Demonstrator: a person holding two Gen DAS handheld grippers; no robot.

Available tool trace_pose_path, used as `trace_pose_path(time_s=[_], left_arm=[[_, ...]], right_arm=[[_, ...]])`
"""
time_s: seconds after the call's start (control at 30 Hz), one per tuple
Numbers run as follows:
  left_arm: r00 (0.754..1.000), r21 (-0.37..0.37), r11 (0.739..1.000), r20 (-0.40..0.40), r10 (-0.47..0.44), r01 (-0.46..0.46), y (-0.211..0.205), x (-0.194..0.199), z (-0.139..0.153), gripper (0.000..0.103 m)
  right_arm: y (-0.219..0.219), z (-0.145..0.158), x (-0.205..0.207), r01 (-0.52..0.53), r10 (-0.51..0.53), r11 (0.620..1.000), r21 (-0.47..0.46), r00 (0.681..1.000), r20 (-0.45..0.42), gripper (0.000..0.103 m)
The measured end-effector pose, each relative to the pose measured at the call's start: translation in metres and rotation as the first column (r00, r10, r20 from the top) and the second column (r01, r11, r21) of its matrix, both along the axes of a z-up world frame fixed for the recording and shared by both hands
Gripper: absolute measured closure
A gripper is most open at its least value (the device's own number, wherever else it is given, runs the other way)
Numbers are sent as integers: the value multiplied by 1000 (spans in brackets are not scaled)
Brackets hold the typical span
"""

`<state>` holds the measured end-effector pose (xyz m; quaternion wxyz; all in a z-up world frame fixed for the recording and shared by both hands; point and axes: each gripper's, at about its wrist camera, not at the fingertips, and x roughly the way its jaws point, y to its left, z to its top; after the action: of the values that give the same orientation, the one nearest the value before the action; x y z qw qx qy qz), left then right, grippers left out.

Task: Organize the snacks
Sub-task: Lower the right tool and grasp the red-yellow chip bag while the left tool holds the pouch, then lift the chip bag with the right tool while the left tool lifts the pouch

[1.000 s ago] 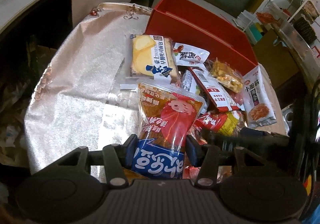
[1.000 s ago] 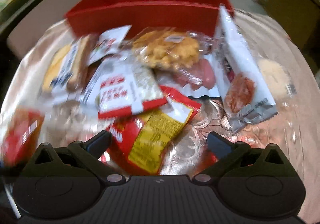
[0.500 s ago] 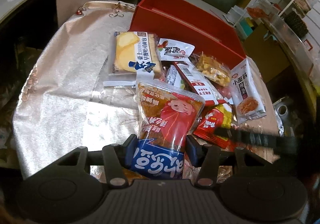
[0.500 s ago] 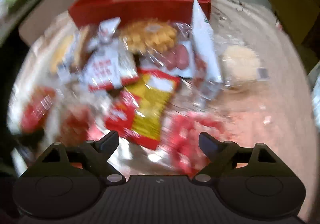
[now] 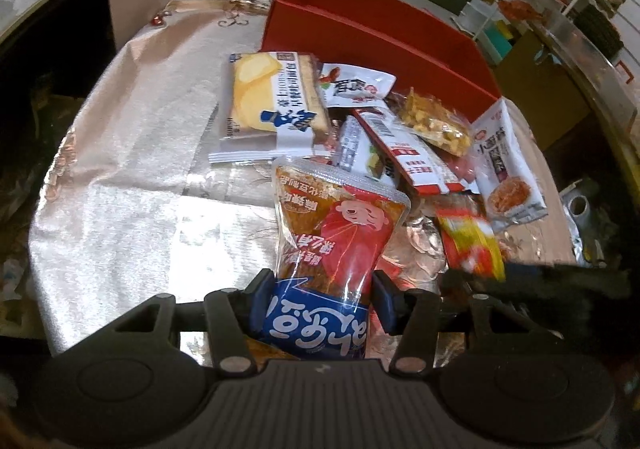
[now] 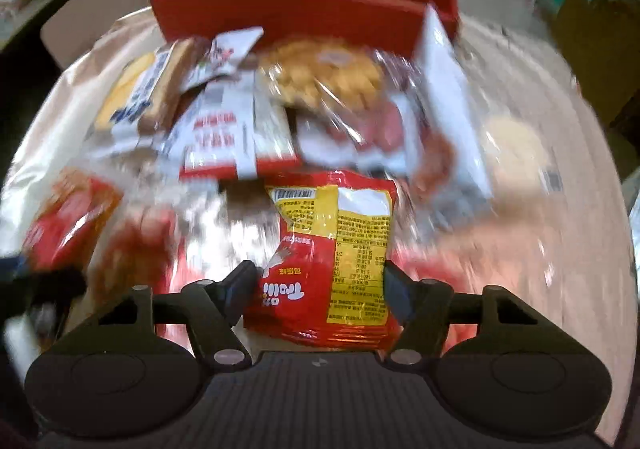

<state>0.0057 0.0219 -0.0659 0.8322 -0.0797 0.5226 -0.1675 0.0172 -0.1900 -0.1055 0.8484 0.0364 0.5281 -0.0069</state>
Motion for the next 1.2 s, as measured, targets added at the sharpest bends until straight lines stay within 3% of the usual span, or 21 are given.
trace_pose_path(time_s=[0.13, 0.37, 0.47, 0.53, 0.6, 0.67, 0.8, 0.87, 0.9, 1.07, 1.2], left_arm=[[999, 42, 999, 13, -35, 35, -12, -7, -3, 58], [999, 162, 986, -15, -43, 45, -26, -9, -29, 57], [998, 197, 979, 17, -63, 59, -33, -13, -30, 52], [994, 230, 969, 37, -102, 91, -40, -18, -33, 43], [988, 291, 950, 68, -142, 117, -48, -26, -36, 43], [986, 327, 939, 86, -140, 105, -50, -31, -38, 40], [992, 311, 947, 65, -106, 81, -41, -35, -35, 52], [994, 298, 952, 56, -89, 68, -37, -37, -33, 57], [995, 296, 953, 53, -85, 65, -36, -39, -32, 58], [995, 251, 967, 72, -68, 48, -30, -54, -17, 61], [991, 184, 982, 120, -52, 29, -28, -57, 12, 61]], right_arm=[[-8, 6, -32, -9, 9, 1000, 1, 1000, -17, 31], [-16, -2, -42, -4, 5, 1000, -18, 1000, 24, 28], [-18, -8, -41, -22, 23, 999, -36, 999, 42, 18], [-13, -13, -39, -48, 50, 998, -44, 998, 46, 1], [-2, -22, -40, -106, 108, 991, -78, 994, 31, 0], [-5, -21, -42, -92, 95, 994, -64, 994, 46, 0], [-7, -21, -44, -119, 120, 991, -61, 992, 23, 0], [-5, -17, -50, -122, 123, 989, -81, 992, 16, 11], [-5, -13, -53, -119, 121, 990, -79, 992, 21, 22], [-6, 1, -67, -98, 100, 994, -41, 994, 37, 25], [-11, 30, -85, -67, 63, 997, 25, 990, 129, 25]])
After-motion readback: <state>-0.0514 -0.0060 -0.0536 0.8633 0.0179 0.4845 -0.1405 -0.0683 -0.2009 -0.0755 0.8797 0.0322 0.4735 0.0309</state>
